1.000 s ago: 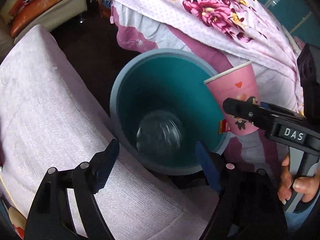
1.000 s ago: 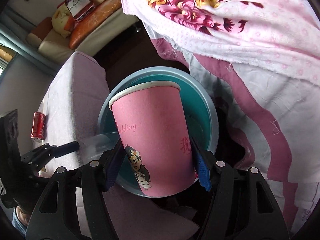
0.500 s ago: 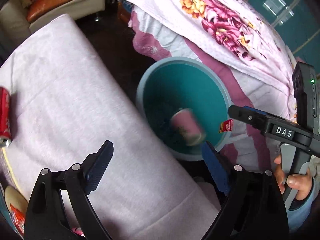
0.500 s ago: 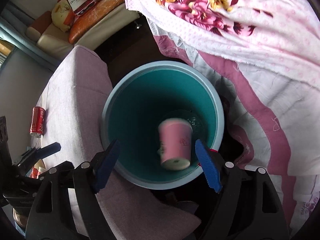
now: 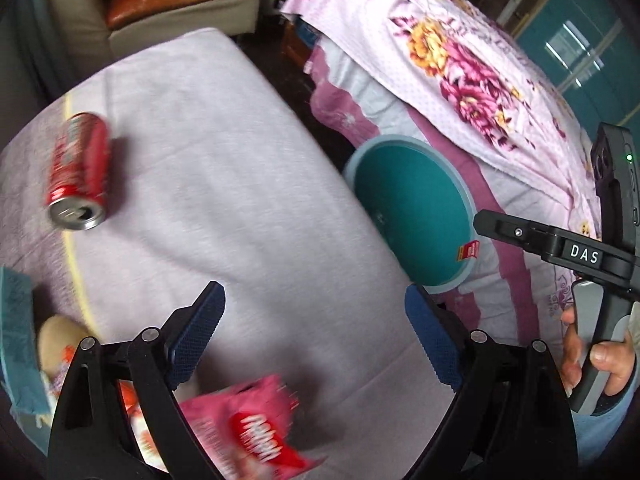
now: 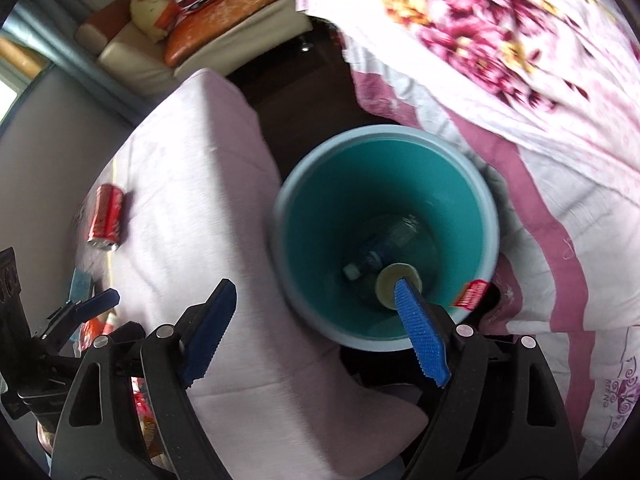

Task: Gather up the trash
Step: 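Move both open tools back over the trash on the bed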

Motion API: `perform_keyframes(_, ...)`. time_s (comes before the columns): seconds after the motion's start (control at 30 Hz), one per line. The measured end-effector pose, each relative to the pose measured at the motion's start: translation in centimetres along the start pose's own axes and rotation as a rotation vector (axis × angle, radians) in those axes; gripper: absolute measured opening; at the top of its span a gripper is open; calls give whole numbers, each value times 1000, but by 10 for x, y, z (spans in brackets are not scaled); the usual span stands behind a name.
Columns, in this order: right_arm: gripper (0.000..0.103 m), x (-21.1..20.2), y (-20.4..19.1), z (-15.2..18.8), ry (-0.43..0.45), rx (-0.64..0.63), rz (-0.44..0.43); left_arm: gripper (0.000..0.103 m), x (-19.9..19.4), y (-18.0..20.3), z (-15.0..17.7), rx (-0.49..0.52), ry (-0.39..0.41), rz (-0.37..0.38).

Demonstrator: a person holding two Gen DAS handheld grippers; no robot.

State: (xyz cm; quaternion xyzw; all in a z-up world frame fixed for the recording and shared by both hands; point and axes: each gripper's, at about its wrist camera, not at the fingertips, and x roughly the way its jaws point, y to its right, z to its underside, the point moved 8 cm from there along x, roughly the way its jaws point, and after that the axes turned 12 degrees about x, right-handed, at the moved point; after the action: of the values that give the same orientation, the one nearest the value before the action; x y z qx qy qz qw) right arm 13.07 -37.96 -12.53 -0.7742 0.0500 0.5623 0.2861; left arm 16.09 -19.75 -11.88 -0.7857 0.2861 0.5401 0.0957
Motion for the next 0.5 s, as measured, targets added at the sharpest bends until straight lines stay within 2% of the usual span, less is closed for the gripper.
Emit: perform_keyframes(0.5, 78, 10, -127, 47, -41, -236, 12, 92, -62, -94, 51, -130, 106, -93)
